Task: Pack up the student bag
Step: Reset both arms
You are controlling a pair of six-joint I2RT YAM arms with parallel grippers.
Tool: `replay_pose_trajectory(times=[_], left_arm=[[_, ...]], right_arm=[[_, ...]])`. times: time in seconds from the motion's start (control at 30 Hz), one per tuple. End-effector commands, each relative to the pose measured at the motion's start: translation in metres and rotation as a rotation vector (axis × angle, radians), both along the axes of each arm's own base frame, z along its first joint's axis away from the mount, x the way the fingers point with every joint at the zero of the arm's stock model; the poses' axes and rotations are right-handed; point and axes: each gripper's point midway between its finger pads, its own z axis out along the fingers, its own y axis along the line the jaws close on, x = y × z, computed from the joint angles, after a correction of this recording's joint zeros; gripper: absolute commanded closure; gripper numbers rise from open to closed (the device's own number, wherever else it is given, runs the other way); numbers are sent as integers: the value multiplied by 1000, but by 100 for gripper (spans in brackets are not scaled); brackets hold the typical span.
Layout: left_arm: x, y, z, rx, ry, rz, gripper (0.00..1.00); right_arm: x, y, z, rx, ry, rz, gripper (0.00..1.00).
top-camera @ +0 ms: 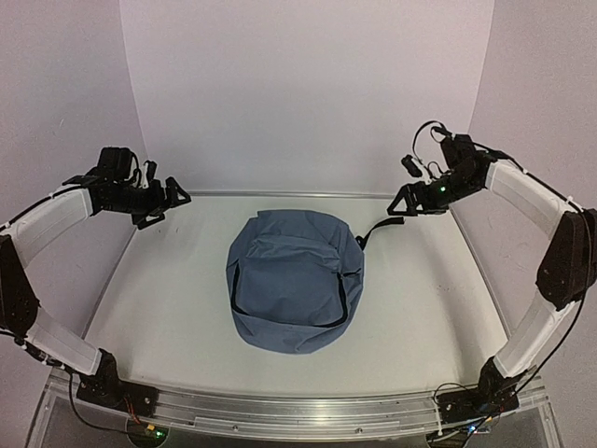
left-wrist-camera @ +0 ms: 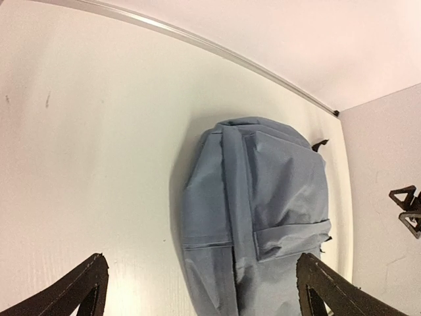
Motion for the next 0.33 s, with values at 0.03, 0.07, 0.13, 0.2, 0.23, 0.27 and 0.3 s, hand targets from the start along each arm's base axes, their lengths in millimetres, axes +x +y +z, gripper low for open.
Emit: replay_pose_trajectory(times=[0.03,0.07,0.13,0.2,0.23,0.27,0.3], left_arm=[[-22,17,-63,48,143,52,0],[-26,17,-75,45,167,58,0],[-30,19,-91,42,196,73,0],[-32,20,-98,38,203,90,0],[-32,20,-98,34,199,93,0],[-31,20,-97,33,194,94,0],[-31,20,-96,33,189,94,0]], right_arm=[[-11,-40,-62,-81,110,-45,2],[-14,-44,-71,-89,125,-49,2],[-17,-47,-82,-100,140,-58,2],[-19,-47,-86,-94,147,-65,2],[-18,-47,-87,-89,147,-67,2],[-18,-47,-86,-86,147,-70,2],[-18,-46,-86,-83,148,-73,2]])
